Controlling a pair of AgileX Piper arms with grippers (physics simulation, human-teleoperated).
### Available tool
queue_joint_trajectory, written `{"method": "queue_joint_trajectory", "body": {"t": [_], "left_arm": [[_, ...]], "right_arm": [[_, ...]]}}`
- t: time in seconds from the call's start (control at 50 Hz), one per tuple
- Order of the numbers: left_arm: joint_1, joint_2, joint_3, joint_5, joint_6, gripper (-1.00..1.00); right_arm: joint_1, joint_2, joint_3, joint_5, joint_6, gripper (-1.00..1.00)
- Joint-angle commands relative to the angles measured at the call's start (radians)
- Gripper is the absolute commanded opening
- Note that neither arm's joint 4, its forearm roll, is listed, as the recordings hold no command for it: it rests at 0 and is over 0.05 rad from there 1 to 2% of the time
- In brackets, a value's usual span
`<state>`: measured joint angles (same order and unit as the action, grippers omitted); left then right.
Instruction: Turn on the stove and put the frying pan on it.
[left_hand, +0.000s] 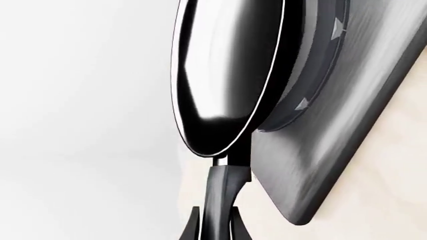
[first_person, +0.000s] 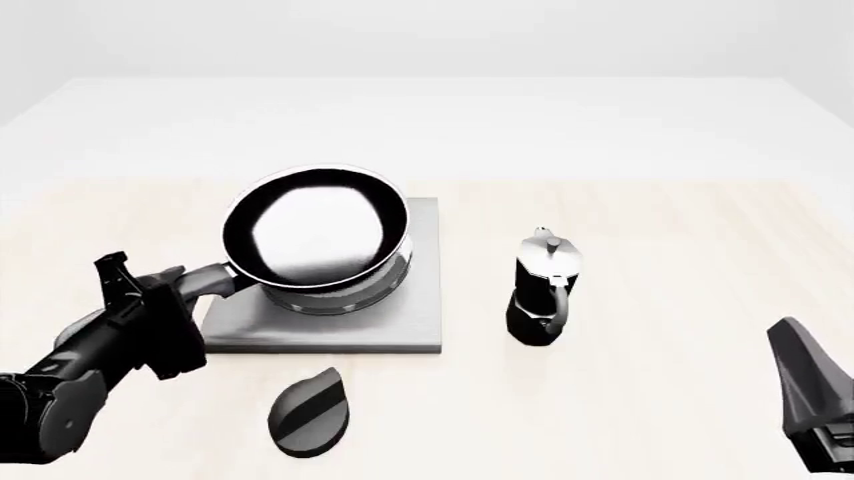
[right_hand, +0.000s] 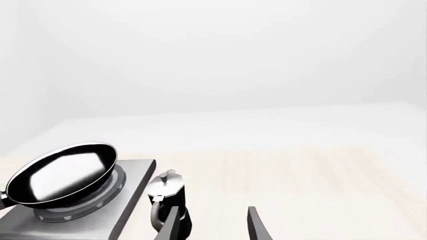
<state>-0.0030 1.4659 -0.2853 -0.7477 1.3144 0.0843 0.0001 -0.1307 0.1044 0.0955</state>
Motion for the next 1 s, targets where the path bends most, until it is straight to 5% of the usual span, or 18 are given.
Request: {"method": "queue_joint_trajectory", "body": {"t": [0.02,0.92,0.94,1.0], "left_arm": [[-0.013,0.035,-0.009,-0.066,0.020,-1.00],[-0.037,0.153,0.033,-0.203,0.073,-1.00],[-0.034,0.151,0.028,-0.192,0.069,1.00],[-0.034,0.151,0.027,-0.190,0.070,1.00]], "right_arm": [[-0.003,0.000,0.004,-0.001,-0.002,1.00],[-0.004,0.000,0.003,0.004,-0.003,1.00],[-0.005,0.000,0.005,0.003,-0.004,1.00],[-0.005,0.000,0.005,0.003,-0.003,1.00]]}}
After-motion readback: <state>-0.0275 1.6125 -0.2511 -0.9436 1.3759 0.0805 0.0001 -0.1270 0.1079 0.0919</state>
